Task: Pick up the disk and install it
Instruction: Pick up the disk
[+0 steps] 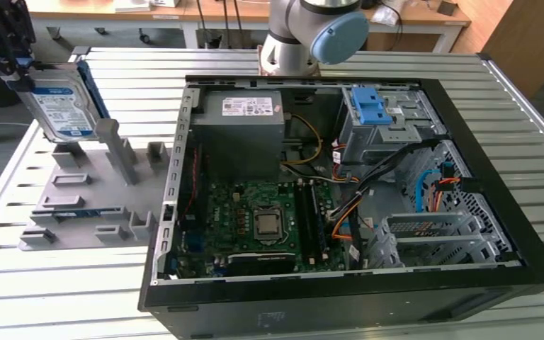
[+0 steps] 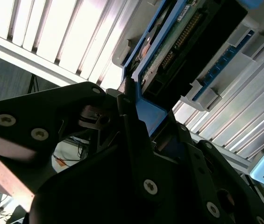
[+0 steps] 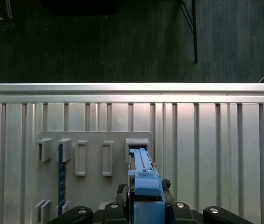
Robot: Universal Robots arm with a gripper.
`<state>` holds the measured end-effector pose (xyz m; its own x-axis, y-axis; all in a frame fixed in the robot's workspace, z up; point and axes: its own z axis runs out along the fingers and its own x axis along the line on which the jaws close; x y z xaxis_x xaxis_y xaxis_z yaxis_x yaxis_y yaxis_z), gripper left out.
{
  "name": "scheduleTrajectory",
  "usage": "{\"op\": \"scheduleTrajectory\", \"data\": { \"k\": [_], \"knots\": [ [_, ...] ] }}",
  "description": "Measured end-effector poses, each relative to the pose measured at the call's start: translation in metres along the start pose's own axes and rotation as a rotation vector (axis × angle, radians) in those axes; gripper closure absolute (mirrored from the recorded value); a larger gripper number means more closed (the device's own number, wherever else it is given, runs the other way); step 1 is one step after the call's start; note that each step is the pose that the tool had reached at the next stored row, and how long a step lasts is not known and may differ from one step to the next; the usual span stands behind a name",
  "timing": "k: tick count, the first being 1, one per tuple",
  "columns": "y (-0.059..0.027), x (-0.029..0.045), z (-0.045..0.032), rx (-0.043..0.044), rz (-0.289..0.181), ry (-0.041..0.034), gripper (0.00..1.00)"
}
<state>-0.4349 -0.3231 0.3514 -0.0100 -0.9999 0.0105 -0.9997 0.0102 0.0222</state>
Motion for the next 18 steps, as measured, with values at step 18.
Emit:
{"op": "scheduleTrajectory", "data": {
  "k": [18],
  "knots": [
    [0.0004, 0.0002, -0.0162, 0.0001, 0.000, -0.0001, 0.64]
  ]
}}
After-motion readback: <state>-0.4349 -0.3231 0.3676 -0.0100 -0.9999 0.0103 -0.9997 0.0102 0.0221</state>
